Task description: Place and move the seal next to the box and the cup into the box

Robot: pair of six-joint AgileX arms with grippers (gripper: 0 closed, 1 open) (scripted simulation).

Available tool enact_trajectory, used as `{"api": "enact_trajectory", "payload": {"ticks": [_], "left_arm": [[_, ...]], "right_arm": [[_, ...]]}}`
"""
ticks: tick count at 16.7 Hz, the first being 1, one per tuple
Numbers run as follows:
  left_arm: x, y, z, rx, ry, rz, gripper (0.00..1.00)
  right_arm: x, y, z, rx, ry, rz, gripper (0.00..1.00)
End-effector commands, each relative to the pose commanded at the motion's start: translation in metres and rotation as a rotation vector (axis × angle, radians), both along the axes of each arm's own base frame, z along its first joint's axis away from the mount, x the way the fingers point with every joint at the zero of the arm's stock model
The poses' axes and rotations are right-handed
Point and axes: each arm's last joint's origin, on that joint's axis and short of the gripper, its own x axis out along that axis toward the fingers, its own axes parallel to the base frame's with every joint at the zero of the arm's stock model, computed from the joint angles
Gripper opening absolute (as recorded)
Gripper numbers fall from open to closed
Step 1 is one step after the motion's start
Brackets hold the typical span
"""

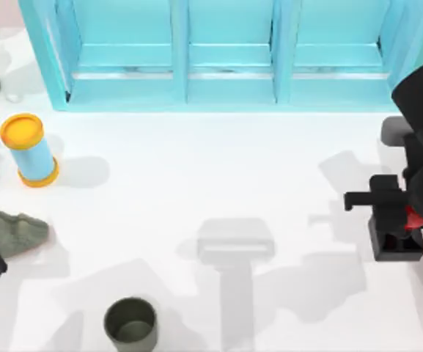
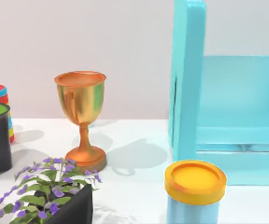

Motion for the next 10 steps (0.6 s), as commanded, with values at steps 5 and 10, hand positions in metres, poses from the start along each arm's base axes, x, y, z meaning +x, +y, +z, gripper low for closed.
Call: {"api": "enact_trajectory", "payload": {"ticks": [5, 10], "left_arm": [[0.0, 0.0, 0.0, 0.0, 0.0, 0.0, 1.0], [0.0, 0.0, 0.0, 0.0, 0.0, 0.0, 1.0]], "right_arm": [[0.0, 0.0, 0.0, 0.0, 0.0, 0.0, 0.6], [0.0, 0.0, 0.0, 0.0, 0.0, 0.0, 0.98]]}}
